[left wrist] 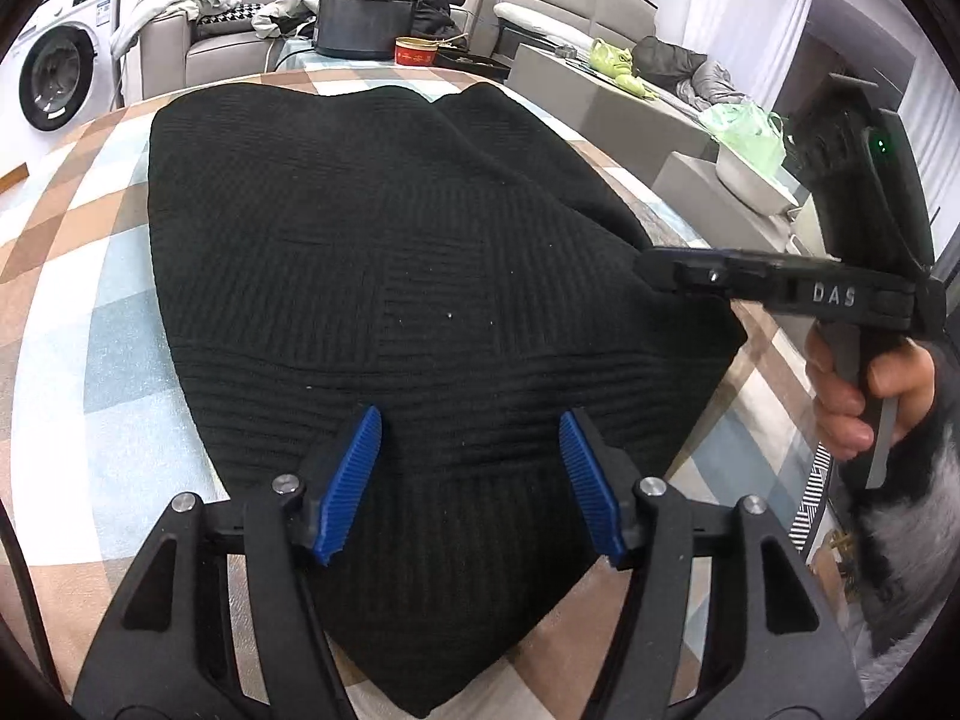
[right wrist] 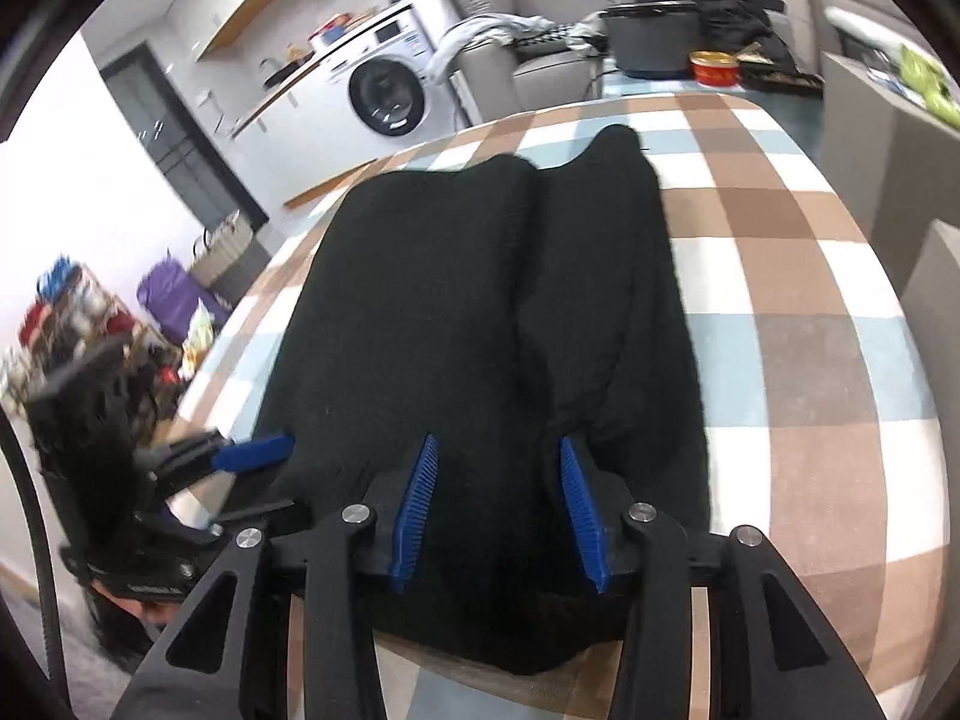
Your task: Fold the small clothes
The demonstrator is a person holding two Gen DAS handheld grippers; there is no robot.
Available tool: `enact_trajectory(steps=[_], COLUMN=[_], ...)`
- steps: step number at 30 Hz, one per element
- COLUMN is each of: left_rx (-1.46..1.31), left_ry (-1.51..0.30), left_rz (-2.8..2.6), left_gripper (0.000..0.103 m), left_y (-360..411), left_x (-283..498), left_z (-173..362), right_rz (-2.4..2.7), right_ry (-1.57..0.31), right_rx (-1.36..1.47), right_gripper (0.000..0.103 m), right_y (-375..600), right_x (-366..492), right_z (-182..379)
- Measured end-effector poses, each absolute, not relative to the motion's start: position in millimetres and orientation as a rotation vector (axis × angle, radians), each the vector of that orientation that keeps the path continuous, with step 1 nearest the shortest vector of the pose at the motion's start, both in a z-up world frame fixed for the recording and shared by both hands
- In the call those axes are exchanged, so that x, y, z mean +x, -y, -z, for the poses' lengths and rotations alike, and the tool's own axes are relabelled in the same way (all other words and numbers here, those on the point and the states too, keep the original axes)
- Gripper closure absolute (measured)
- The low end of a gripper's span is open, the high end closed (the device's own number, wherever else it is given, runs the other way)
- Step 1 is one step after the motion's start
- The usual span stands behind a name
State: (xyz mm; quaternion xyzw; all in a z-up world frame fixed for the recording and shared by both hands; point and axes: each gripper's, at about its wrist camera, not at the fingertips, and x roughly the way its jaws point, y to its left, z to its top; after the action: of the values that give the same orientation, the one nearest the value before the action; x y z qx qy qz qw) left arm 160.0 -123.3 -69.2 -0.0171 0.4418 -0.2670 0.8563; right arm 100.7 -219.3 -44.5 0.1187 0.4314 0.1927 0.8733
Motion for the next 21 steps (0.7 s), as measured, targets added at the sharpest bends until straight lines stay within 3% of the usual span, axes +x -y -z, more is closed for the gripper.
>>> enact_trajectory(steps=[7, 13, 14, 16, 17, 21], left_rx=[-0.051, -0.088, -0.098, -0.112, -0.124, -0.144], left_ry=[-0.940, -0.949, -0.951, -0.955, -0.956, -0.935], left_rz=[0.580, 0.588, 0.583, 0.577, 0.572, 0.558], left_gripper=[0.039, 0.038, 0.038, 0.038, 0.038, 0.038], left_y=[124.2, 117.2, 114.9, 112.7, 110.2, 104.1], left_x=[163.6, 164.0, 164.3, 164.7, 165.2, 165.0], left_z=[69.0, 67.1, 66.4, 65.2, 64.0, 54.4], right_rz=[-0.411, -0.467, -0.464, -0.485, -0.490, -0.515], right_ry=[-0.819, -0.942, -0.934, -0.901, -0.889, -0.803], right_rx=[0.285, 0.338, 0.386, 0.432, 0.427, 0.351], right_gripper=[0.060, 0.060, 0.062, 0.078, 0.091, 0.098], right_y=[236.4, 218.7, 221.2, 222.5, 221.1, 214.3], right_x=[89.0, 105.2, 107.1, 108.9, 108.6, 96.8], right_z=[21.4, 57.4, 60.0, 55.6, 51.6, 28.2])
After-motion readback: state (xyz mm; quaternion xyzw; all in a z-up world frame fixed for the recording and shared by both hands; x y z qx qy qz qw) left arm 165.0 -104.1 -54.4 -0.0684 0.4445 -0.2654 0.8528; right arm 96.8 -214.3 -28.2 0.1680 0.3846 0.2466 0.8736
